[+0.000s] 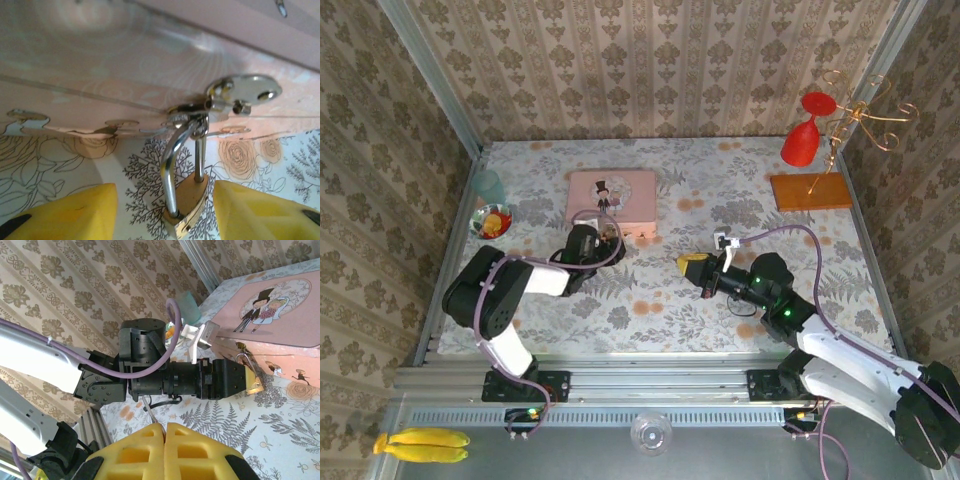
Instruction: Unlock the padlock with the key
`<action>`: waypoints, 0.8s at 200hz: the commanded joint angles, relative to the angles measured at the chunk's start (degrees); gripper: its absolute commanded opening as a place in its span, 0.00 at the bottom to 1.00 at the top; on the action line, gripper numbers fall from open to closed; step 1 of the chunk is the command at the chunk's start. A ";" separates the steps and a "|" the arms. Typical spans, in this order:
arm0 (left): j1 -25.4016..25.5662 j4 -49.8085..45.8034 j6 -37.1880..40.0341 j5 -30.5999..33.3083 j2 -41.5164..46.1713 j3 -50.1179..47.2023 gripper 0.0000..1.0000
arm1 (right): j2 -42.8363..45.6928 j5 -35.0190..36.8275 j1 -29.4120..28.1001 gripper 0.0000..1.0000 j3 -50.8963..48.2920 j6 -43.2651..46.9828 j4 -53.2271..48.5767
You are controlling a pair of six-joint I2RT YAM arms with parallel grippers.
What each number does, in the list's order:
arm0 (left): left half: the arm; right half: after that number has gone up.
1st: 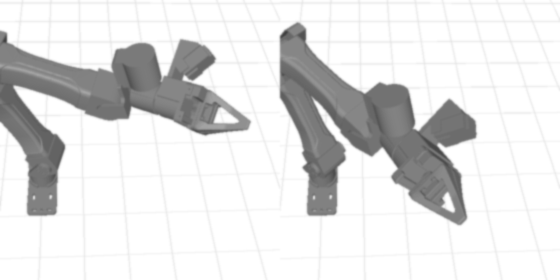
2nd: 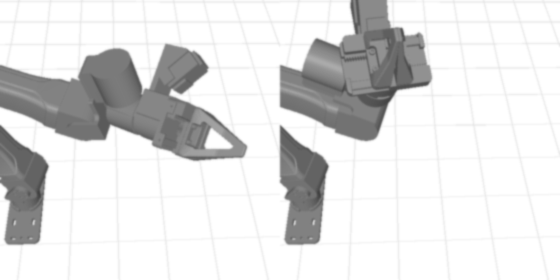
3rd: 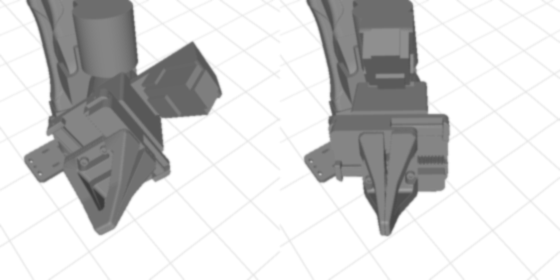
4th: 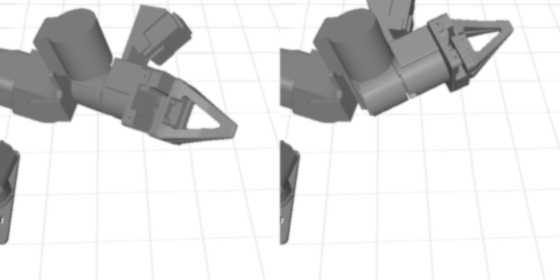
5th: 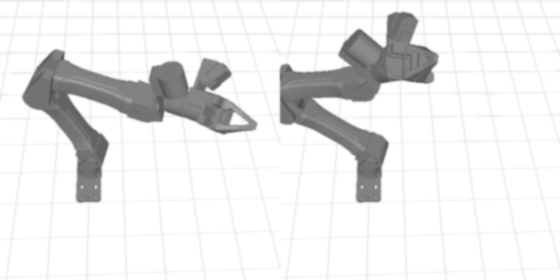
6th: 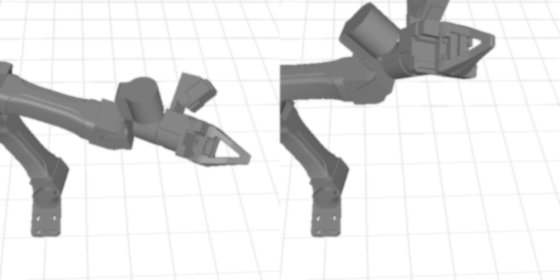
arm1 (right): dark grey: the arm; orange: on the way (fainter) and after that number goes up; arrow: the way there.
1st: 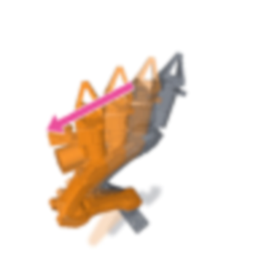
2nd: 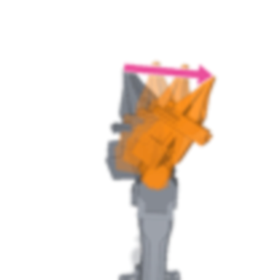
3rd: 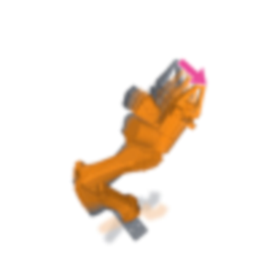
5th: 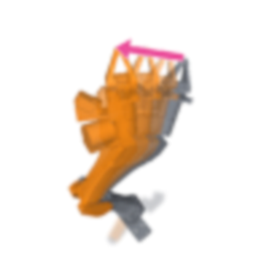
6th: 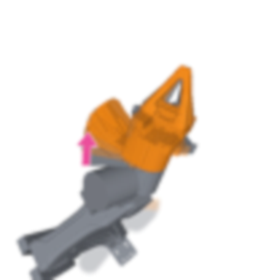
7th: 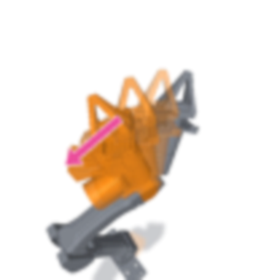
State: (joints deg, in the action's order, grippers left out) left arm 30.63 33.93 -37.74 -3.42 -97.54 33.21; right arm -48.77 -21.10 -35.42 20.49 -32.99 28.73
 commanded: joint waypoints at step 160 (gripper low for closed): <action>0.13 0.18 -0.55 -6.33 -1.32 3.35 0.07 | -3.88 3.52 0.55 0.00 0.14 -2.68 -7.79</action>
State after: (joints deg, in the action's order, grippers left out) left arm 30.65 35.81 -39.46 -8.95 -101.71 36.67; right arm -51.83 -19.20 -35.27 20.12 -34.54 23.31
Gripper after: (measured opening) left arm 0.159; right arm 0.067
